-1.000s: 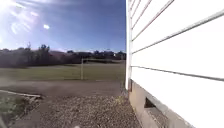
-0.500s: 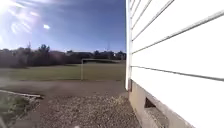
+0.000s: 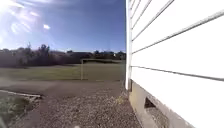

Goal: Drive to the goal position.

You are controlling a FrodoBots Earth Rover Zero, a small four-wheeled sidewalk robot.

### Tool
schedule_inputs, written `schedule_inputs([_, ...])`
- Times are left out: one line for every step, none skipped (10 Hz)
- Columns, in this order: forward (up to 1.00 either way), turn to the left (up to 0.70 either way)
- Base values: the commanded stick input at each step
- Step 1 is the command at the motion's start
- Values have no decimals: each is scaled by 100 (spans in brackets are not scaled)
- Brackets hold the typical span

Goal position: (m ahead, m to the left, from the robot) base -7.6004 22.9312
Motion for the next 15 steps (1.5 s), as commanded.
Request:
schedule_inputs([5, 0])
schedule_inputs([5, 0])
schedule_inputs([5, 0])
schedule_inputs([5, 0])
schedule_inputs([5, 0])
schedule_inputs([5, 0])
schedule_inputs([5, 0])
schedule_inputs([5, 0])
schedule_inputs([5, 0])
schedule_inputs([5, 0])
schedule_inputs([5, 0])
schedule_inputs([5, 0])
schedule_inputs([5, 0])
schedule_inputs([4, 0])
schedule_inputs([4, 0])
